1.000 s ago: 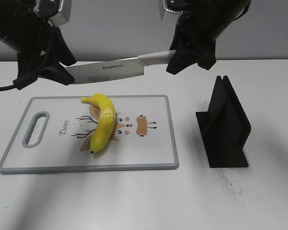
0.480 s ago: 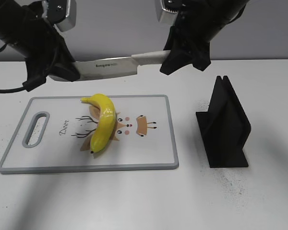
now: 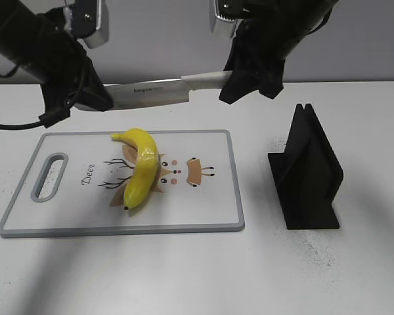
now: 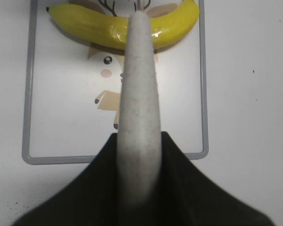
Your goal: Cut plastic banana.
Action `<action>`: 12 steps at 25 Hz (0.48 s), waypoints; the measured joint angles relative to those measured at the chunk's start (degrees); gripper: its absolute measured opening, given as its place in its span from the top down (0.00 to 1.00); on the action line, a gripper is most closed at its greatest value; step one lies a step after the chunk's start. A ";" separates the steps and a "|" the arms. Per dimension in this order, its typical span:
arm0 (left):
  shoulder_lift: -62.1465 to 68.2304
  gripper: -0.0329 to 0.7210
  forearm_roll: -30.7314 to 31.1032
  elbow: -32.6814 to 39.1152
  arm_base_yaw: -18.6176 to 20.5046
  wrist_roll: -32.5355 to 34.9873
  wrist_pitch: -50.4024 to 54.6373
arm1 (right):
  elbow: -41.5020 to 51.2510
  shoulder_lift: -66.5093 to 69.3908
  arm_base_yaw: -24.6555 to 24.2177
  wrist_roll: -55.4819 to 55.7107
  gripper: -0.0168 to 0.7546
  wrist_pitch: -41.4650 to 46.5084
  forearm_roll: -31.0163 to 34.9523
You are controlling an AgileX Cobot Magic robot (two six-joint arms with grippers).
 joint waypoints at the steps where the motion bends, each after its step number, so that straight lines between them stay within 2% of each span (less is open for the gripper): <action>1: 1.09 0.97 0.00 -0.05 -0.11 0.00 -0.86 | -0.13 0.75 0.12 0.82 0.77 -0.24 -0.98; 5: 8.79 0.97 -0.62 -0.16 -0.36 -0.32 -3.70 | -0.20 7.63 0.48 5.86 0.76 -0.33 -5.45; 8: 16.72 0.96 0.16 -0.35 -0.63 -4.75 -5.88 | -0.20 14.62 1.91 9.24 0.76 -1.64 -8.73; 12: 17.88 0.96 3.57 -1.94 -1.24 -8.39 -4.99 | -1.11 17.38 4.10 14.02 0.76 -1.43 -14.38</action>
